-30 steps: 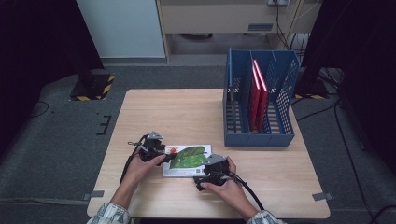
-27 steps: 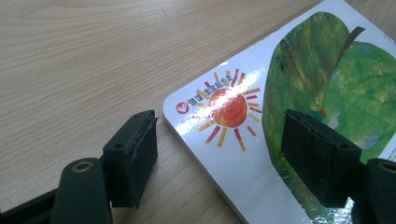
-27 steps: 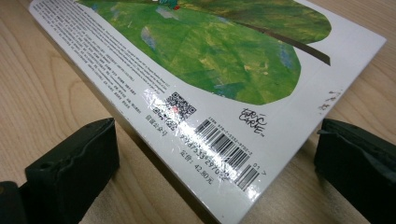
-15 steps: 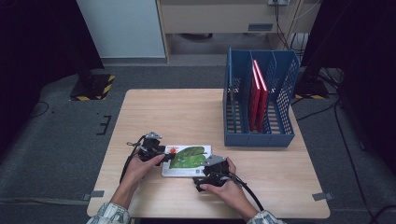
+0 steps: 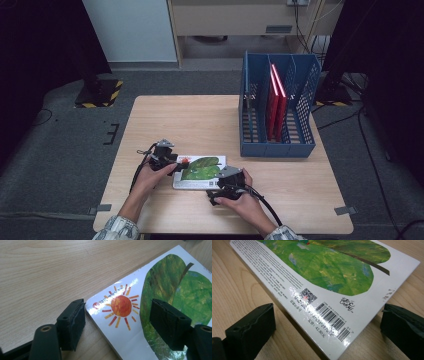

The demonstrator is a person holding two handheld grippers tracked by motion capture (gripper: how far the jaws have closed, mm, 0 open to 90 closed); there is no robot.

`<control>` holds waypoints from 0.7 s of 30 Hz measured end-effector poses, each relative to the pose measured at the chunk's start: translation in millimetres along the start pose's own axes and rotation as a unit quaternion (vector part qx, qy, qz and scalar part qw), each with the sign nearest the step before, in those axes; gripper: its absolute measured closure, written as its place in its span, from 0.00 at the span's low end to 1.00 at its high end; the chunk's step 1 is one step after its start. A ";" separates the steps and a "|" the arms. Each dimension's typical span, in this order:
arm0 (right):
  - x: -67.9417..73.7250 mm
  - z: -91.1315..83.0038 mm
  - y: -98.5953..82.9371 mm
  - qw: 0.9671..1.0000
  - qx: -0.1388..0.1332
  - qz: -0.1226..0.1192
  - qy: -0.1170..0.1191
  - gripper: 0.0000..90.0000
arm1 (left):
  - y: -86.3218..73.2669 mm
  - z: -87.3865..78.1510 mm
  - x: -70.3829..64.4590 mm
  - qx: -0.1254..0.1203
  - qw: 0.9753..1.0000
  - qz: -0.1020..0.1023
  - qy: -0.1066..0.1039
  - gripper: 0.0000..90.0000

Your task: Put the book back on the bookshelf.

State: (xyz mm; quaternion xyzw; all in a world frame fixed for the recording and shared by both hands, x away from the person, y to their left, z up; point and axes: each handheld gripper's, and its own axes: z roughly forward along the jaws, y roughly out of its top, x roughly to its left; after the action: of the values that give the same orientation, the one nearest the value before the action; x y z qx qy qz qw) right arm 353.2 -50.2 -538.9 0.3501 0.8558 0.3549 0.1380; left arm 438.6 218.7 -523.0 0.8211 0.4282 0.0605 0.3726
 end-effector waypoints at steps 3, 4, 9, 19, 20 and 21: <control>0.2 0.0 0.0 1.000 0.001 0.001 0.000 0.00 | 0.4 0.0 -1.3 0.003 1.000 0.002 -0.005 0.31; 0.3 0.0 0.1 1.000 0.001 0.001 0.000 0.00 | 0.6 0.0 -2.7 0.005 1.000 0.002 -0.001 0.31; 1.0 0.3 0.1 1.000 0.001 0.002 -0.002 0.00 | 4.5 -5.3 -5.4 0.000 1.000 -0.005 0.010 0.36; 2.0 0.5 0.7 1.000 0.001 0.007 -0.006 0.00 | 11.2 -14.2 -10.8 -0.015 1.000 -0.005 0.017 0.36; 1.8 0.3 0.8 1.000 0.002 0.006 -0.006 0.00 | 11.7 -14.7 -11.5 -0.015 1.000 -0.004 0.019 0.36; 1.8 0.4 0.8 1.000 0.002 0.006 -0.006 0.00 | 11.7 -14.7 -11.5 -0.015 1.000 -0.004 0.019 0.36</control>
State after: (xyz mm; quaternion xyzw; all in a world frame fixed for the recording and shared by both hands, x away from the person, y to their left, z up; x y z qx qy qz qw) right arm 352.5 -48.3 -538.6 0.3574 0.8538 0.3517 0.1401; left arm 432.9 214.1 -502.2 0.8124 0.4374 0.0807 0.3769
